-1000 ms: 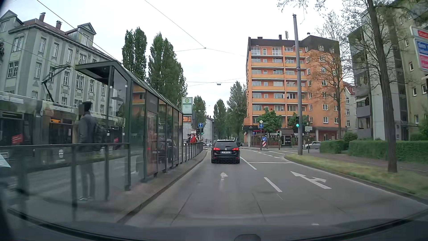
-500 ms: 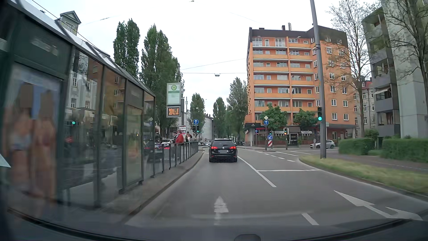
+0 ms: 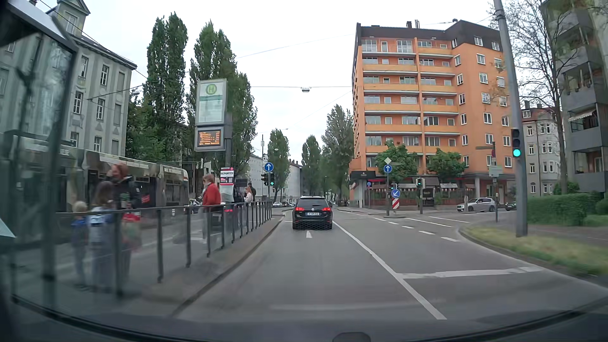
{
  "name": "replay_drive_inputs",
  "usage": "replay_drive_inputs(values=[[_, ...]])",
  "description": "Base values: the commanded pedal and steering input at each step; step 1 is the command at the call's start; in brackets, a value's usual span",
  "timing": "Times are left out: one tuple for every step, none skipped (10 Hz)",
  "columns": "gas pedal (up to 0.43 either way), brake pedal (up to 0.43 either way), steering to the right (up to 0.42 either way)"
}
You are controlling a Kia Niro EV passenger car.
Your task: Follow the waypoints while adhering to traffic rules and regulations
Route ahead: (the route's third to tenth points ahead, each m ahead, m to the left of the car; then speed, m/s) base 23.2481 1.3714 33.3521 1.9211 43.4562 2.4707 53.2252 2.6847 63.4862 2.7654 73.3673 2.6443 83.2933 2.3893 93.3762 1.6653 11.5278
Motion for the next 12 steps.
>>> replay_drive_inputs(values=[[0.268, 0.0, -0.007], [0.248, 0.0, -0.008], [0.22, 0.0, -0.009], [0.209, 0.0, -0.014], [0.209, 0.0, -0.016], [0.209, 0.0, -0.015], [0.197, 0.0, -0.014], [0.197, 0.0, -0.012], [0.197, 0.0, -0.011], [0.197, 0.0, -0.009], [0.197, 0.0, -0.008], [0.197, 0.0, -0.008]])
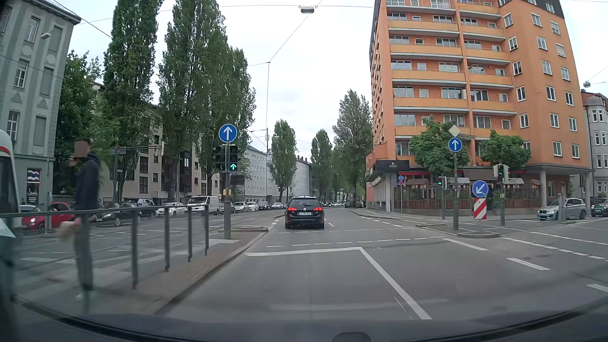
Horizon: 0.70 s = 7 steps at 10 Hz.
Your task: Follow the waypoints while adhering to traffic rules and regulations
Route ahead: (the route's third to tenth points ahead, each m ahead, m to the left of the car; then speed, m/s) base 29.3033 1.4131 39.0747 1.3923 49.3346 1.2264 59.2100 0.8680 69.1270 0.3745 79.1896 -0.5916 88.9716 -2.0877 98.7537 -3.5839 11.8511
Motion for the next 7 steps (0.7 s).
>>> replay_drive_inputs(values=[[0.197, 0.0, -0.006], [0.197, 0.0, -0.005], [0.209, 0.0, -0.002], [0.209, 0.0, -0.002], [0.209, 0.0, 0.001], [0.209, 0.0, 0.003], [0.209, 0.0, 0.004]])
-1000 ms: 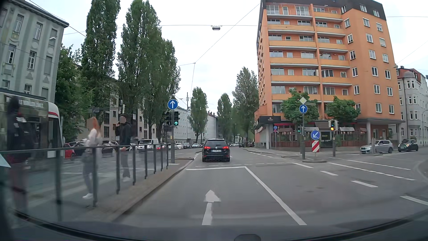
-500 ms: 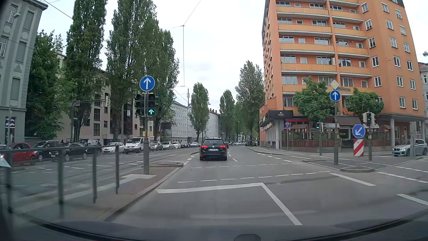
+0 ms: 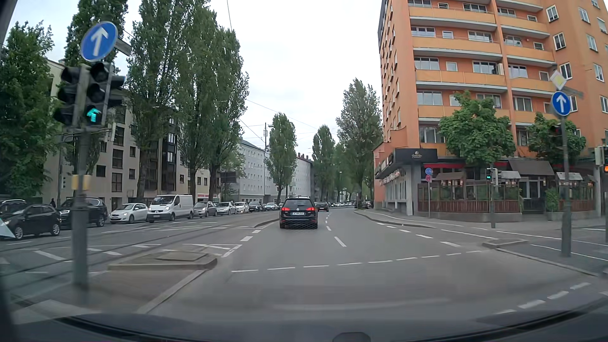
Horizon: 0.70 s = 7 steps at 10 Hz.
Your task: Follow the waypoints while adhering to traffic rules and regulations
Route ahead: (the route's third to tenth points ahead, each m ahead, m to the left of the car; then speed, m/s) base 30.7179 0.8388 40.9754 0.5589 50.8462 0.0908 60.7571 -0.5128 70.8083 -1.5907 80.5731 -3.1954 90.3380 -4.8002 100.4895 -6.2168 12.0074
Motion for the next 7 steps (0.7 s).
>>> replay_drive_inputs(values=[[0.22, 0.0, 0.005], [0.22, 0.0, 0.006], [0.22, 0.0, 0.006], [0.228, 0.0, 0.007], [0.228, 0.0, 0.008], [0.228, 0.0, 0.008], [0.228, 0.0, 0.009]])
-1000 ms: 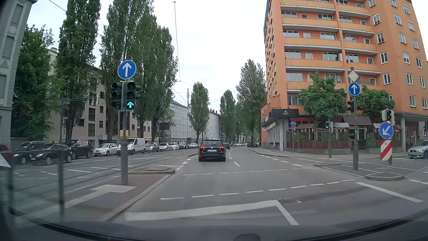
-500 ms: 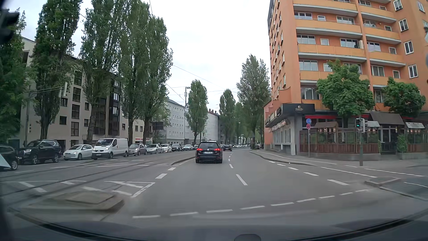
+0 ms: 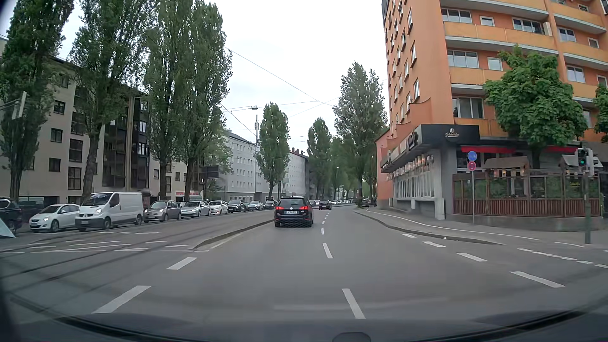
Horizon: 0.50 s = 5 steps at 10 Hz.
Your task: Follow the waypoints while adhering to traffic rules and regulations
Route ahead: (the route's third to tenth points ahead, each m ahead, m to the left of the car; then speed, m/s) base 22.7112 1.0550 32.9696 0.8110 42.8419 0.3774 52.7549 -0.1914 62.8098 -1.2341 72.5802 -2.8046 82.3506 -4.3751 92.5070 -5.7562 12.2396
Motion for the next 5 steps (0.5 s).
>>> replay_drive_inputs(values=[[0.228, 0.0, 0.009], [0.228, 0.0, 0.01], [0.228, 0.0, 0.011], [0.228, 0.0, 0.012], [0.228, 0.0, 0.013]])
